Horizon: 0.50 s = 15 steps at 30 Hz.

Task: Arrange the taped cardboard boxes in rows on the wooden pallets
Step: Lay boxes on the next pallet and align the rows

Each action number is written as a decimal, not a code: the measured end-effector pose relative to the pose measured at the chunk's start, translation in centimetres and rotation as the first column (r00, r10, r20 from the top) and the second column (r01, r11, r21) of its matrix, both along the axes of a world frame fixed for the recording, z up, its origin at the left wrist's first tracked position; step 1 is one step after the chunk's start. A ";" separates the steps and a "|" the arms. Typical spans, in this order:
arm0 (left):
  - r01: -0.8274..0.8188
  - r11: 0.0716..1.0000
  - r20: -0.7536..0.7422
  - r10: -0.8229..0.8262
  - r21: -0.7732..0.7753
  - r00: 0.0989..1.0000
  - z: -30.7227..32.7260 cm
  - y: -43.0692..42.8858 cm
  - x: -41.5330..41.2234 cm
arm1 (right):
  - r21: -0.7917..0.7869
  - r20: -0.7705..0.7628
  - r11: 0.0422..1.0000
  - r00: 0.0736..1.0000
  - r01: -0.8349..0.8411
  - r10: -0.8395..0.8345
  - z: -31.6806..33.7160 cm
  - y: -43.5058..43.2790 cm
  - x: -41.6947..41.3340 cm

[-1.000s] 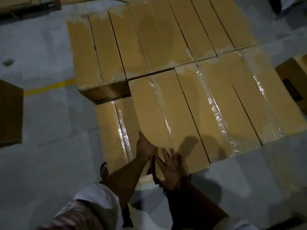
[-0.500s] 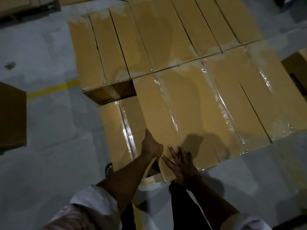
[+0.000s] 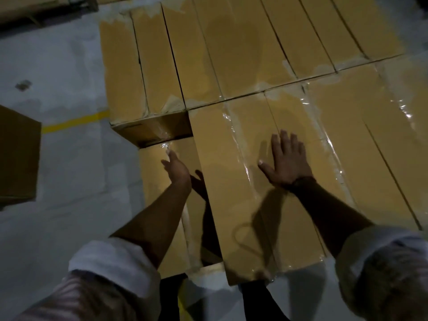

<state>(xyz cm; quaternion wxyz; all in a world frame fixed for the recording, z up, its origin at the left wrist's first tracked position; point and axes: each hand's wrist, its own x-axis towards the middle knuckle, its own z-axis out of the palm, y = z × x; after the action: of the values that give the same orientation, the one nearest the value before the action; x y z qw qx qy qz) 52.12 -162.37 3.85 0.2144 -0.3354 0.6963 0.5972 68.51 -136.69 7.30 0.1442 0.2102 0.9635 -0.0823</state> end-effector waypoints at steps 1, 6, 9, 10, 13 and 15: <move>0.064 0.998 0.014 -0.064 -0.027 0.998 -1.5 0.6 -0.6 | 0.036 0.019 0.994 0.995 -0.099 0.098 -0.5 0.5 -1.0; 0.423 0.906 -0.202 -0.419 -0.025 0.885 0.2 6.3 0.8 | 0.052 0.017 0.990 0.992 -0.129 0.128 -4.0 2.0 -3.9; 0.505 0.854 -0.259 -0.519 -0.124 0.814 -0.1 4.7 0.3 | 0.055 -0.018 0.991 0.992 -0.126 0.127 -4.7 1.8 -3.8; 0.497 0.858 -0.276 -0.513 -0.132 0.813 -0.4 4.0 -0.2 | 0.045 -0.021 0.992 0.993 -0.119 0.120 -4.7 1.7 -3.8; 0.452 0.881 -0.323 -0.472 -0.139 0.821 -1.3 3.9 -0.7 | 0.061 -0.032 0.992 0.993 -0.111 0.113 -5.0 1.7 -3.9; 0.502 0.852 -0.324 -0.522 -0.151 0.789 -1.4 5.2 -0.3 | 0.065 -0.032 0.992 0.993 -0.109 0.111 -5.1 1.8 -3.9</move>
<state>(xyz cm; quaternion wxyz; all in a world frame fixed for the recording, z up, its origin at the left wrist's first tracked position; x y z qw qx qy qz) 51.85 -157.18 2.42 0.2299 -0.0274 0.8047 0.5468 64.61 -134.93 2.16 0.1245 0.1596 0.9781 -0.0474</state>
